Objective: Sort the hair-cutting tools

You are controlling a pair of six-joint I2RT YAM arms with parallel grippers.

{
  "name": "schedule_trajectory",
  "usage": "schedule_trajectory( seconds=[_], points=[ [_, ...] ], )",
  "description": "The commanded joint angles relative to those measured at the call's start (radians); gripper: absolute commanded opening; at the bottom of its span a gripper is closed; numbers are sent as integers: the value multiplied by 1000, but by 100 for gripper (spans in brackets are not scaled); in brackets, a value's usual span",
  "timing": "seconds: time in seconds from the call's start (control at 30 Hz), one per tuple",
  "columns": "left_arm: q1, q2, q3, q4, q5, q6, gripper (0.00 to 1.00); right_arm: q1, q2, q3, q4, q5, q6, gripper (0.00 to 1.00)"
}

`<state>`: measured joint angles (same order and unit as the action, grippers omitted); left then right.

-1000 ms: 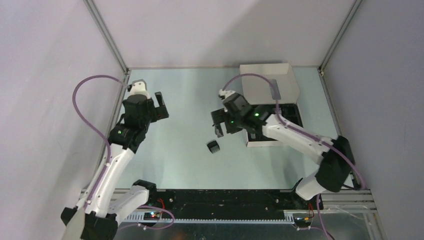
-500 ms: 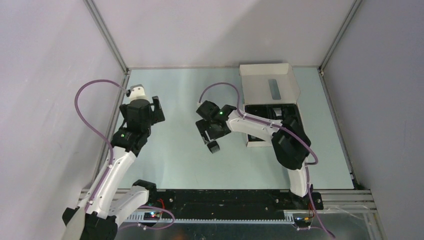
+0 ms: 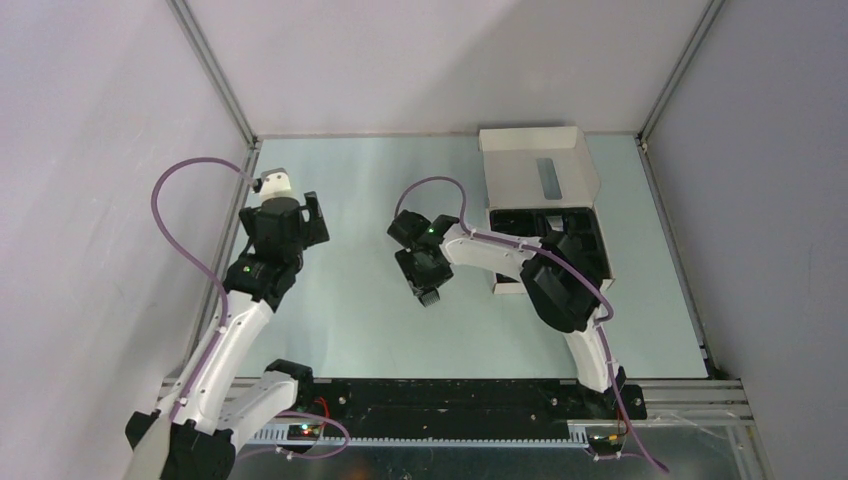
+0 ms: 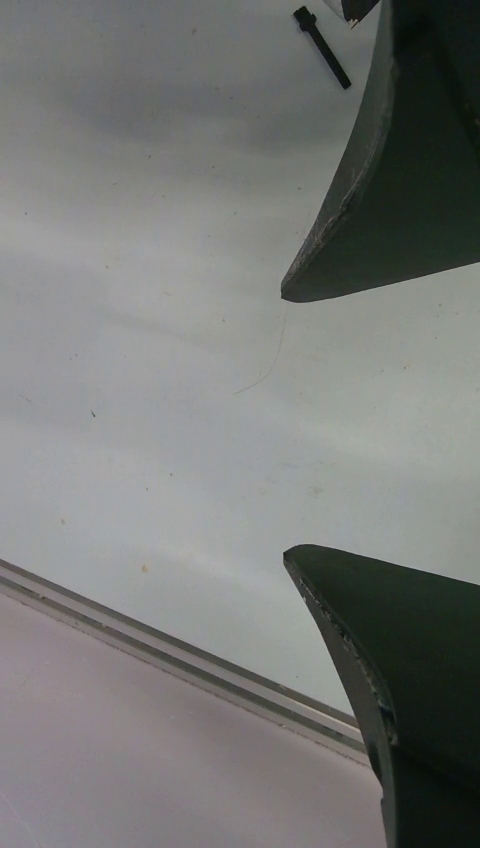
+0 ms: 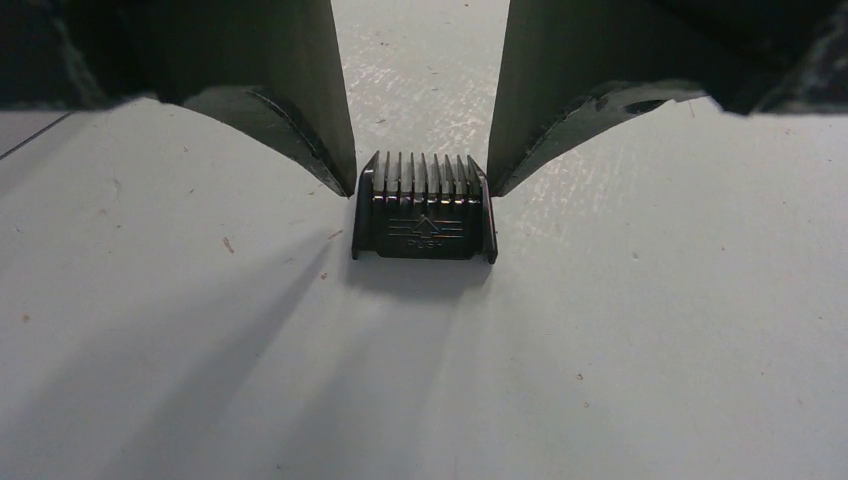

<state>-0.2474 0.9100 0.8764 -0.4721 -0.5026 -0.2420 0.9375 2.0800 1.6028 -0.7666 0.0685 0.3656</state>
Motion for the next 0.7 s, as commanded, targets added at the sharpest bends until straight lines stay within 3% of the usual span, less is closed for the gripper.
schedule_trajectory(
  seconds=[0.0,0.67],
  points=[
    [6,4,1,46,-11,18,98,10,15,53,-15,-10,-1,55],
    [7,11,1,47,3,24,97,27,54,72,-34,38,-21,46]
  ],
)
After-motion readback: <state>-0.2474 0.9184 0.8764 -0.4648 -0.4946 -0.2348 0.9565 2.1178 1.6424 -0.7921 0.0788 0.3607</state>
